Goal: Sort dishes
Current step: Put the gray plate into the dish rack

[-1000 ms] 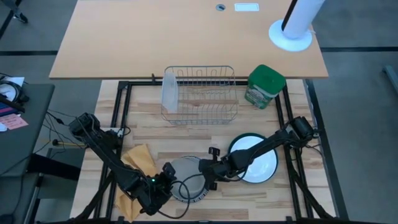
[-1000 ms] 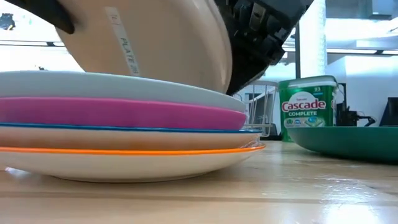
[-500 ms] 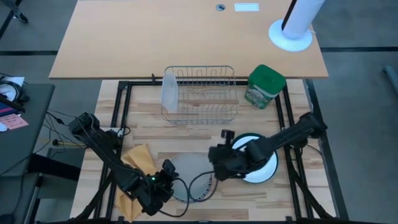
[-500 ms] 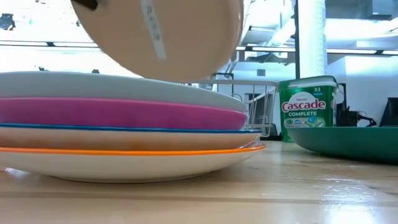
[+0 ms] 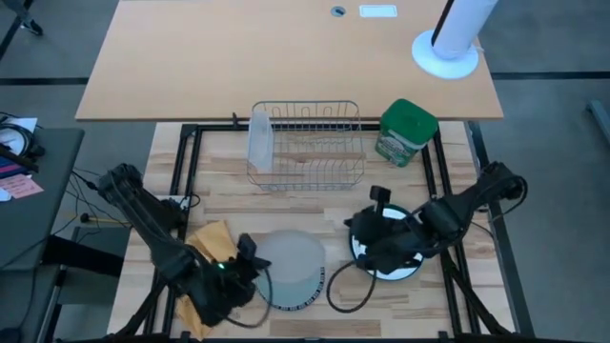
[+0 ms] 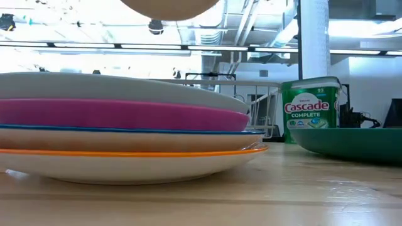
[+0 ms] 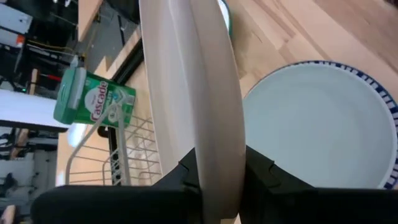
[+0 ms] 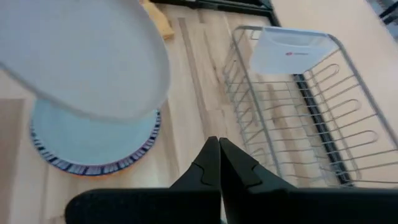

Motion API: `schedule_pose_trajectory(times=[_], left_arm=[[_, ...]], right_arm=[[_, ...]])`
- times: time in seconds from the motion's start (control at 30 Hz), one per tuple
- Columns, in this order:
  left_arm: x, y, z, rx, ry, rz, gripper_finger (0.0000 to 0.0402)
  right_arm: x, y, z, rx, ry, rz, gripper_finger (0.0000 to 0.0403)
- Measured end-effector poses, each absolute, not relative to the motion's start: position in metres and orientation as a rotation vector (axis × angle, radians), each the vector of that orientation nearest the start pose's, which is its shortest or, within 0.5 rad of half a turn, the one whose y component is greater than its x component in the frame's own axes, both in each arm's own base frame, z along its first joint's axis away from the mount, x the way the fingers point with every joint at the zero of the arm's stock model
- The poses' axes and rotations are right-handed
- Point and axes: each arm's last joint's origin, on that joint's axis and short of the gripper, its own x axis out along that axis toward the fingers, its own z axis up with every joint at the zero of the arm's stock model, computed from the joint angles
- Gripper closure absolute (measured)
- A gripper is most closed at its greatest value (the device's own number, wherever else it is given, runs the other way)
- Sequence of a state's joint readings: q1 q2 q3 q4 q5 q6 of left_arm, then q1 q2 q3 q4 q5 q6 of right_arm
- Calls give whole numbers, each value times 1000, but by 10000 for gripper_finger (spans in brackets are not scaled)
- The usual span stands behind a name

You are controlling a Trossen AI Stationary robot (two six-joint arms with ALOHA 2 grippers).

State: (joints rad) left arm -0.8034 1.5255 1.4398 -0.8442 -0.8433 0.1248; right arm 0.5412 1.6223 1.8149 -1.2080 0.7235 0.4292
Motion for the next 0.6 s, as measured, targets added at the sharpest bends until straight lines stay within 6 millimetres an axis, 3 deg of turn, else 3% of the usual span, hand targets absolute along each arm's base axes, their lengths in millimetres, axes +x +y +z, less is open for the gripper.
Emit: schedule_pose_trajectory(times=[0.17, 0.33, 0.6], left_arm=[[209, -179, 352, 676, 523, 18, 359], [192, -150, 352, 564, 396, 77, 359], [174, -98, 363, 278, 170, 467, 359]], right_arm=[[283, 155, 380, -291, 820, -316, 403], [288, 154, 374, -363, 857, -304, 403], [292, 134, 378, -345, 873, -358, 403]])
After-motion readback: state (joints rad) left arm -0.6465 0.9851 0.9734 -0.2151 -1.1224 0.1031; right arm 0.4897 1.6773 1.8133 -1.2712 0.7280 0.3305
